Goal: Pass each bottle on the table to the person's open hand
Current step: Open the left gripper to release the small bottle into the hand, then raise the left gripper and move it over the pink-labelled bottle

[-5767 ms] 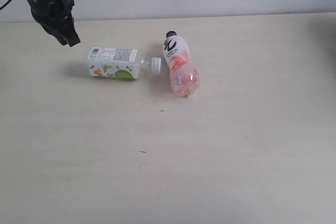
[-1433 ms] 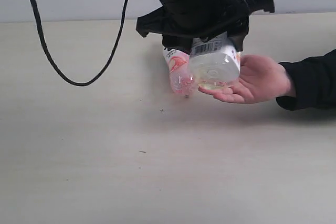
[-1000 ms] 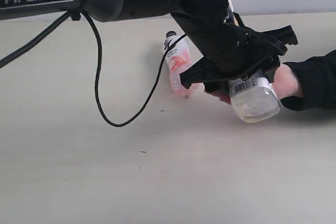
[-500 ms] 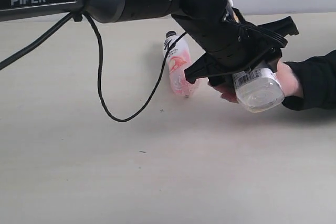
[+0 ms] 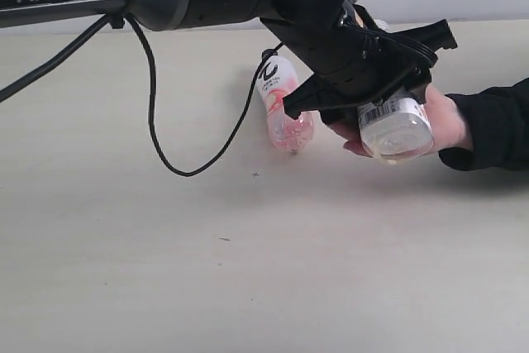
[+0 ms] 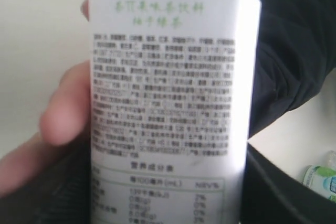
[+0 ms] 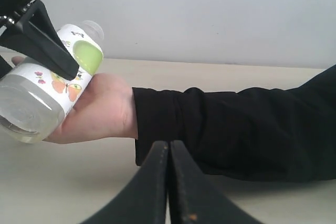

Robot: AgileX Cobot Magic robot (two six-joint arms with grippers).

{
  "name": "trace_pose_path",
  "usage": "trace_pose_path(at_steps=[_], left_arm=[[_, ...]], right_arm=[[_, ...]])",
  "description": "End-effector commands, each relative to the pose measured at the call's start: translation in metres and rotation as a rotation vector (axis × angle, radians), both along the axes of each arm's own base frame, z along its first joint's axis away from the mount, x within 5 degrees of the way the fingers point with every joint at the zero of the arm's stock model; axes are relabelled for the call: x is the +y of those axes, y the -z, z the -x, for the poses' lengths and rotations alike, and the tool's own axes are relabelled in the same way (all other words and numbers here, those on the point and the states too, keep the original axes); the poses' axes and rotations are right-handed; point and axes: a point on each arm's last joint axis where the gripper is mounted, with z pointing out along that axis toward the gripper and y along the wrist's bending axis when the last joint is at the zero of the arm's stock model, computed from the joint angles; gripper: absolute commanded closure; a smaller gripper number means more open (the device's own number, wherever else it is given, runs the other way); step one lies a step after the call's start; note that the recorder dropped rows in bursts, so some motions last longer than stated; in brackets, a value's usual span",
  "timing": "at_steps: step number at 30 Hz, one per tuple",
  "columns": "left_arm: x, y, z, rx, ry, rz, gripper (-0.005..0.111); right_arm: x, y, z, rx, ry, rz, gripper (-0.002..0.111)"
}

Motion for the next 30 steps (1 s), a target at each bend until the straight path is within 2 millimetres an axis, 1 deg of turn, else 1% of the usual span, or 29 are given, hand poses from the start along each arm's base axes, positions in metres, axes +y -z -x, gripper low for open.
trace_pose_path(at_steps=[1,4,6,10,13,16,19,24,30], left_arm=[[-0.001,0.004,-0.004,-0.012,0.006,0.004,0.037],[-0.001,0.006,-0.004,-0.02,0.012,0.003,0.023],[-0.001,0.006,-0.004,-0.023,0.015,0.002,0.019],[-0.001,0.006,-0.004,-0.031,0.03,-0.002,0.019],[0.0,-0.001,-0.003,-0.053,0.047,0.004,0.019],[0.002,-0.013,-0.001,-0.085,0.077,0.009,0.019],[0.01,-0.026,-0.001,-0.085,0.077,0.01,0.019],[0.025,-0.044,0.001,-0.103,0.105,-0.048,0.019],[0.045,-0.066,0.002,-0.155,0.179,-0.103,0.019]], right_arm=[[0.0,0.001,0.0,-0.008,0.006,0.001,0.108],[0.0,0.001,0.0,-0.008,0.006,0.001,0.108],[0.0,0.001,0.0,-0.008,0.006,0.001,0.108],[0.0,0.001,0.0,-0.008,0.006,0.001,0.108],[0.0,0.001,0.0,-0.008,0.006,0.001,0.108],[0.0,0.001,0.0,-0.008,0.006,0.001,0.108],[0.0,0.001,0.0,-0.008,0.006,0.001,0.108],[0.0,0.001,0.0,-0.008,0.006,0.001,0.108],[0.0,0.001,0.0,-0.008,0.006,0.001,0.108]])
